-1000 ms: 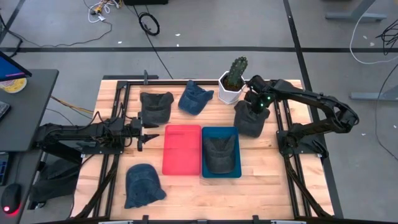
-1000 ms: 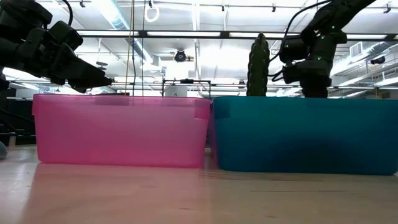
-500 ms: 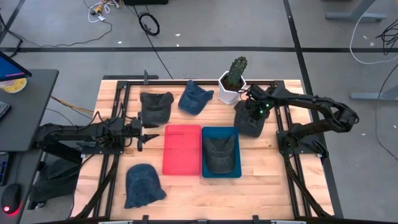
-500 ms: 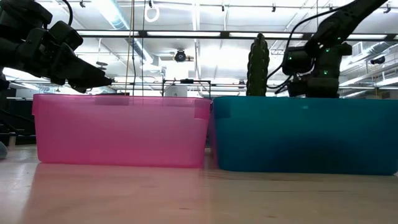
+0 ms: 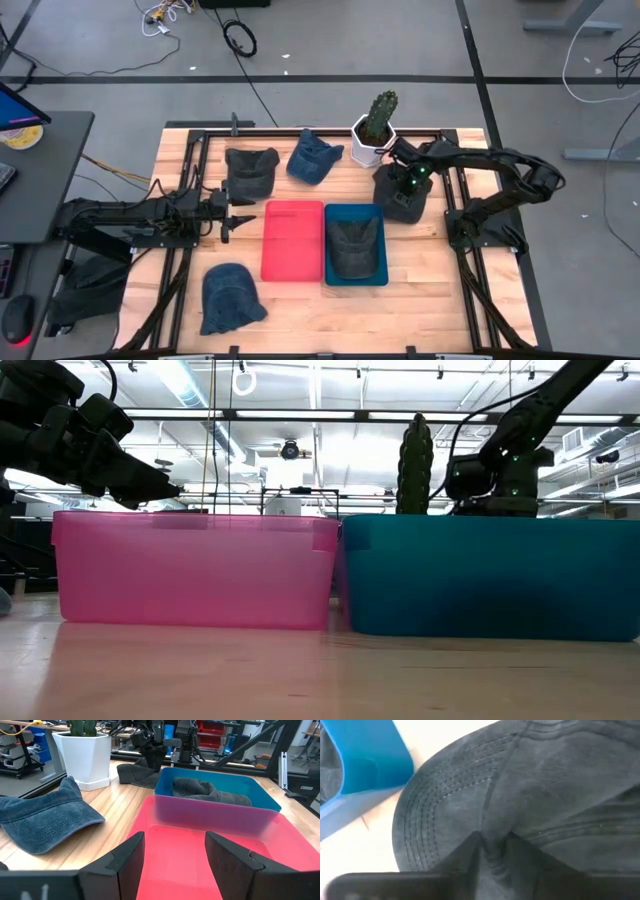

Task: Pick & Place hat
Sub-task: Put the right black cap into the blue bin, then put the black cap into the blue bin

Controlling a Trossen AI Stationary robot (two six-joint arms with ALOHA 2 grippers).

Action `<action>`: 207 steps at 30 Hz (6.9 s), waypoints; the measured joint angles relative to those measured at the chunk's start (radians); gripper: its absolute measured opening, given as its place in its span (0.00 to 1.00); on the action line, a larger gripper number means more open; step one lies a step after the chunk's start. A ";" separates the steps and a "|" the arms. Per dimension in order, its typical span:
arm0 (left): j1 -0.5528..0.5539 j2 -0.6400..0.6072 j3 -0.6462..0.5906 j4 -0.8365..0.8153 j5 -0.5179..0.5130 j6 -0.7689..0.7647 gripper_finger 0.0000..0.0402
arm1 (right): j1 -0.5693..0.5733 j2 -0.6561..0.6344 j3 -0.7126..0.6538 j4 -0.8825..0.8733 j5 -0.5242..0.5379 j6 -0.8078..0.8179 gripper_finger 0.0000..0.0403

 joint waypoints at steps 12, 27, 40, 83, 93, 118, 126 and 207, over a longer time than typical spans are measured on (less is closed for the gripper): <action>0.000 0.000 0.000 0.000 0.000 0.000 0.53 | 0.005 -0.044 0.115 -0.269 0.052 0.021 0.01; 0.000 0.000 0.000 0.000 0.000 0.000 0.53 | 0.263 -0.186 0.383 -0.563 0.129 0.235 0.00; 0.000 0.000 0.000 0.000 0.000 0.000 0.53 | 0.689 -0.096 0.586 -0.422 0.130 0.532 0.00; 0.000 0.000 0.000 0.000 0.000 0.000 0.53 | 0.826 0.530 0.731 -0.110 0.129 0.427 0.17; 0.000 0.000 0.000 0.000 0.000 0.000 0.53 | 0.818 0.427 0.727 -0.112 0.128 0.418 0.35; 0.000 0.000 0.000 0.000 0.000 0.000 0.53 | 0.953 0.047 0.729 0.113 0.458 0.284 0.37; 0.000 0.000 0.000 -0.005 0.000 0.000 0.53 | 1.049 -0.183 0.514 0.331 0.452 0.145 0.37; 0.000 0.000 0.000 0.031 0.000 -0.207 0.53 | 0.652 -1.411 -0.690 0.753 0.287 0.039 0.37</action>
